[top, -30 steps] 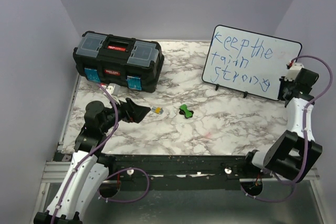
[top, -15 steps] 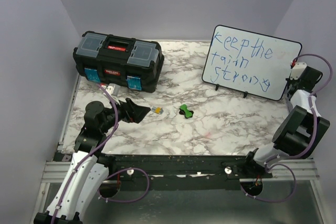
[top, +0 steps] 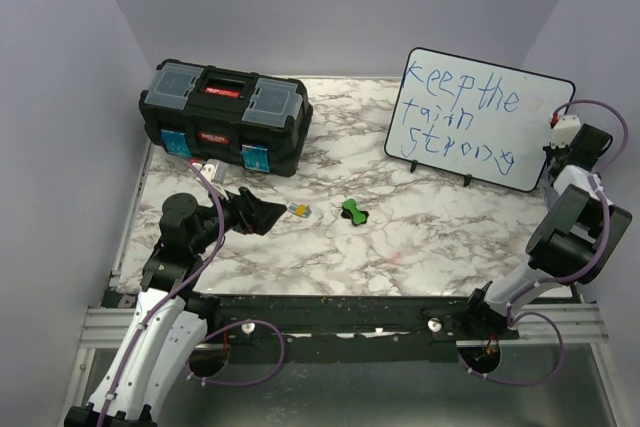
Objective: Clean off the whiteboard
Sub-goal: Adjust the whiteboard for the whiteboard stand.
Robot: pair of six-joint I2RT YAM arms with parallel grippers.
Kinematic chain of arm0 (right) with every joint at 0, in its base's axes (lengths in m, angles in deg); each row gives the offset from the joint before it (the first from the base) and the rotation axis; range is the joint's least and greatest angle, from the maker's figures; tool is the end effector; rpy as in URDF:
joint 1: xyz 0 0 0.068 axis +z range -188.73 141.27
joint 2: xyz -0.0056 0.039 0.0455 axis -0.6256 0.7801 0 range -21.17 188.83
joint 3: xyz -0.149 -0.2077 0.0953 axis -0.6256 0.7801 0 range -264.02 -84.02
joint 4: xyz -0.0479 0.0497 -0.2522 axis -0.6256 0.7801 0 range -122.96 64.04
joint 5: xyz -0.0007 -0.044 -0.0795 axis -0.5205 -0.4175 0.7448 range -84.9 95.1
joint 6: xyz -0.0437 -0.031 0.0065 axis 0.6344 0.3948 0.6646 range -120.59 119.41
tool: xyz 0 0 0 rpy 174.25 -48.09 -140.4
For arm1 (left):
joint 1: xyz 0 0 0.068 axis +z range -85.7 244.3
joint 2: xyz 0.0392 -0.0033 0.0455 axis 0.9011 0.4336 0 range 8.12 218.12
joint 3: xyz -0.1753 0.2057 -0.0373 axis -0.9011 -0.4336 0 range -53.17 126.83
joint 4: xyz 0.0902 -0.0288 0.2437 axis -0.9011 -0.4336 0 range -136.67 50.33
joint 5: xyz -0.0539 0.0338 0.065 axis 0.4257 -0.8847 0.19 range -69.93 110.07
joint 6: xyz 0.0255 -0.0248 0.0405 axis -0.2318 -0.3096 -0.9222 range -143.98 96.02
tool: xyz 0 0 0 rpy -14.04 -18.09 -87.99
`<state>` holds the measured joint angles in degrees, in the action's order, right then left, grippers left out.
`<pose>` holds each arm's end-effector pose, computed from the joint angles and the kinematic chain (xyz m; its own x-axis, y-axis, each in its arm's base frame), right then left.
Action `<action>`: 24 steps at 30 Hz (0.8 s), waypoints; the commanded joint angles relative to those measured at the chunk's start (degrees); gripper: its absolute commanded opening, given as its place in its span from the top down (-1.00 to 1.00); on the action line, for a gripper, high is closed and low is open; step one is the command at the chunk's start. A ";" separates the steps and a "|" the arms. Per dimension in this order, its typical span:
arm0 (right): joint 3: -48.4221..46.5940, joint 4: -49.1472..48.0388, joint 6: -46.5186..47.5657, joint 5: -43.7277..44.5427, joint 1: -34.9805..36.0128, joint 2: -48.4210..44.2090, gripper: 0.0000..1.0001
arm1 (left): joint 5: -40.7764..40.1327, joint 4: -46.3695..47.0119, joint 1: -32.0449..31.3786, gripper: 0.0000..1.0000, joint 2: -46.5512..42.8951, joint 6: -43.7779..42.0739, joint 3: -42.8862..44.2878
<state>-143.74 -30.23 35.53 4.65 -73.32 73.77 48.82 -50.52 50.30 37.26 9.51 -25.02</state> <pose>0.2997 -0.2064 0.2168 -0.7405 -0.2052 -0.6399 0.1561 0.8736 -0.4609 0.1301 -0.0501 0.2762 -0.5353 -0.3652 -0.7616 0.4478 0.6418 -0.6225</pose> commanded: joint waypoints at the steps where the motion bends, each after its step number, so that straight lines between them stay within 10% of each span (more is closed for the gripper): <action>1: -1.99 -4.35 0.79 -2.26 -0.82 2.12 0.88 | -0.59 -0.36 -0.24 -0.89 -0.68 0.43 -0.44; 24: 0.01 -4.30 -2.69 -21.43 -1.01 6.50 0.89 | -0.78 0.09 -0.50 -0.88 -0.28 1.31 0.00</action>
<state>-144.81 -35.46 33.92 -9.03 -74.41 80.15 48.80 -50.52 50.28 37.15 10.34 -25.02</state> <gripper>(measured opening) 0.057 0.942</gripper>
